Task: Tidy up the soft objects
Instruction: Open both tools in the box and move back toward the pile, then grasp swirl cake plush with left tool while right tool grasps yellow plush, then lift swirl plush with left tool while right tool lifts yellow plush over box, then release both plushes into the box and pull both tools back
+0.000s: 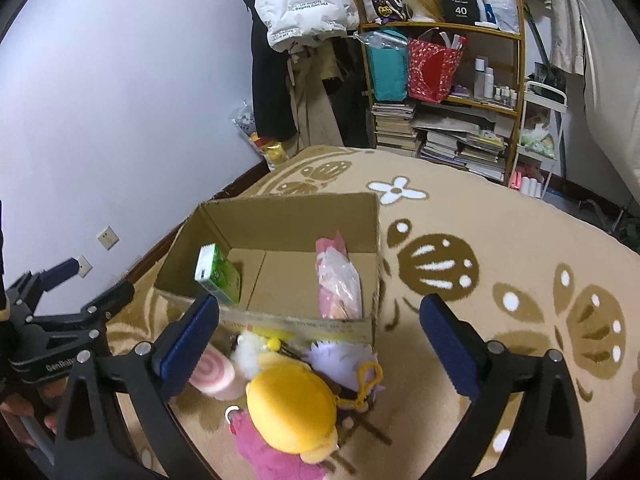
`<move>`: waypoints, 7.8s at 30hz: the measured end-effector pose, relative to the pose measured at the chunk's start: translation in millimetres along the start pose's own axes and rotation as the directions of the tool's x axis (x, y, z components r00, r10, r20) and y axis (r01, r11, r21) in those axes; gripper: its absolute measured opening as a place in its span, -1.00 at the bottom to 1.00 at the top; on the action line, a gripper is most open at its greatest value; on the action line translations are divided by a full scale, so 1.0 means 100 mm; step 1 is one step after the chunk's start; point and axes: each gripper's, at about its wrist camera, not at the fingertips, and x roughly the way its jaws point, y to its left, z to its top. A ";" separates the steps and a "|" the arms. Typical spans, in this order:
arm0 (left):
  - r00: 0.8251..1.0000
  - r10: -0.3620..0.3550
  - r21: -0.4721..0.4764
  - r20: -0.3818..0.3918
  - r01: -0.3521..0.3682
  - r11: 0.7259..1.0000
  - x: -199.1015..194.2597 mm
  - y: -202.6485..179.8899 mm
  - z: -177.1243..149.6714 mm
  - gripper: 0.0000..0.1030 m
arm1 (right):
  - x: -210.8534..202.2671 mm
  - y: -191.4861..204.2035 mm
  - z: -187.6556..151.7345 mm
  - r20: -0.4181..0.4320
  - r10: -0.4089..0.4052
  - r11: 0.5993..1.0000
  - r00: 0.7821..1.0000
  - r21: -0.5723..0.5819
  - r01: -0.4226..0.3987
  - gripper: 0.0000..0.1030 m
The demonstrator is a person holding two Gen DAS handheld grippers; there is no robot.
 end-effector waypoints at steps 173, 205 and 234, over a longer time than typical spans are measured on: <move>0.983 -0.136 -0.031 0.121 0.140 0.990 0.40 -0.15 0.26 -0.20 | 0.48 0.08 0.34 -0.007 0.124 0.992 0.992 -0.020 -0.124 0.55; 0.993 -0.018 -0.026 0.120 0.022 0.999 0.64 -0.14 0.30 0.98 | 0.84 -0.13 0.37 -0.044 0.117 0.984 0.992 0.139 -0.110 1.00; 0.999 -0.019 -0.024 0.046 0.020 1.000 0.13 -0.08 -0.06 0.99 | 0.17 -0.02 0.24 -0.066 0.052 0.997 0.996 0.068 -0.047 1.00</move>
